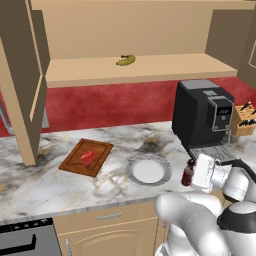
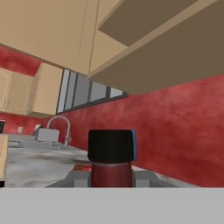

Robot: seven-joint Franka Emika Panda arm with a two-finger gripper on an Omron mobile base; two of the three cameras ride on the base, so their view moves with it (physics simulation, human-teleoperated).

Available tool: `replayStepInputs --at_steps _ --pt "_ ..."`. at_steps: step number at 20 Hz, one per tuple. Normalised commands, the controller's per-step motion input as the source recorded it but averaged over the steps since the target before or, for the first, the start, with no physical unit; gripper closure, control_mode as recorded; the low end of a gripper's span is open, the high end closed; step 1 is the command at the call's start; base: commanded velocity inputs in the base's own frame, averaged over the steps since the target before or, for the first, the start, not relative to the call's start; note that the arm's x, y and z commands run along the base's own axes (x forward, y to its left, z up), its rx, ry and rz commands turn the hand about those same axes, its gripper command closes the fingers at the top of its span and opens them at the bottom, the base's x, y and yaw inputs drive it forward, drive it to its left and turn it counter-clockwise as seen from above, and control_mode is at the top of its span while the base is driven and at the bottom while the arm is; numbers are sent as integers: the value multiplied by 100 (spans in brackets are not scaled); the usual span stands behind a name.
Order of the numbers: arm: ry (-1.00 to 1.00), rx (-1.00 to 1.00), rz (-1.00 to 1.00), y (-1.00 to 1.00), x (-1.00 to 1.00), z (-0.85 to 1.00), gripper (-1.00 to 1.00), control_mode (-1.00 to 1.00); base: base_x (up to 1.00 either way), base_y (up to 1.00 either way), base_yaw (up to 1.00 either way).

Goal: Pick the steak from the plate and place it on the cutting board. Then pick the condiment bottle from the cabinet and place it next to the cutting board.

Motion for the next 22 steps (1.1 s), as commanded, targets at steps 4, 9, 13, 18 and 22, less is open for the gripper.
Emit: replayStepInputs --at_steps 4,9,13,18,22 --pt "0 0 -1 0 12 -21 100 -100 0 0 0" --pt "0 0 0 0 11 -22 100 -100 0 0 0" --pt "0 0 0 0 13 -18 100 -100 0 0 0" --pt "0 0 0 0 10 -17 100 -100 0 0 0" --pt "0 0 0 0 8 -18 100 -100 0 0 0"
